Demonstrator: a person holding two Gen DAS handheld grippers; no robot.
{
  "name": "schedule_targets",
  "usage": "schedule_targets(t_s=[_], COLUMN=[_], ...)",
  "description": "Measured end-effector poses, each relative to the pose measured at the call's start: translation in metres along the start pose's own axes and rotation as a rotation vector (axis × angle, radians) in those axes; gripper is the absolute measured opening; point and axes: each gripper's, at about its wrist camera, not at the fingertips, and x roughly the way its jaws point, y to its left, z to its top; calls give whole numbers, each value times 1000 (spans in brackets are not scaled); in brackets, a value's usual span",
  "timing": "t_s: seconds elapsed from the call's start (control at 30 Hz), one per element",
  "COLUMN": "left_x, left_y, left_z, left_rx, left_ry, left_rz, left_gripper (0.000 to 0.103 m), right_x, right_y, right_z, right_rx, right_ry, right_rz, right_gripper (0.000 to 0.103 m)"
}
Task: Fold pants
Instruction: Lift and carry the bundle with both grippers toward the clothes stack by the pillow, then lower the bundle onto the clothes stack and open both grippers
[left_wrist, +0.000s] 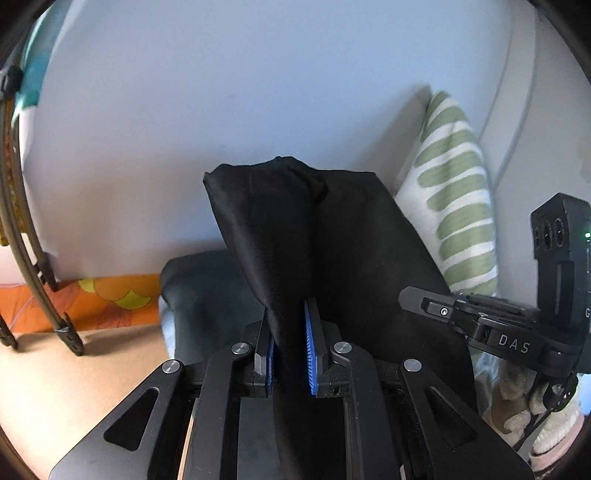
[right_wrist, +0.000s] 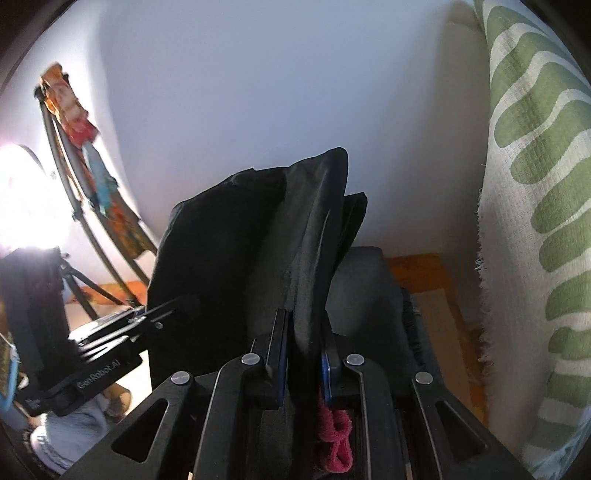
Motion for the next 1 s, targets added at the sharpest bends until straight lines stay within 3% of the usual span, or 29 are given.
schedule_targets(t_s=[0.1, 0.17, 0.3, 0.8, 0.9, 1.0], left_x=[1, -1, -8, -67, -85, -104], left_y=[2, 3, 4, -10, -15, -20], left_z=[-3, -3, 0, -11, -16, -21], left_rx=[5, 4, 16, 37, 42, 38], left_ry=[2, -2, -14, -21, -26, -30], left_rz=[27, 32, 45, 58, 59, 50], left_gripper=[15, 17, 22, 23, 33, 34], right_x=[6, 3, -5, -50, -69, -86], right_y=[-1, 0, 3, 33, 43, 54], right_z=[-4, -6, -7, -34, -42, -52], right_rx=[-13, -6, -7, -7, 0, 1], right_ry=[5, -1, -12, -39, -57, -69], right_rz=[-76, -92, -111, -97, -98, -94], right_gripper=[24, 38, 39, 39, 39, 40])
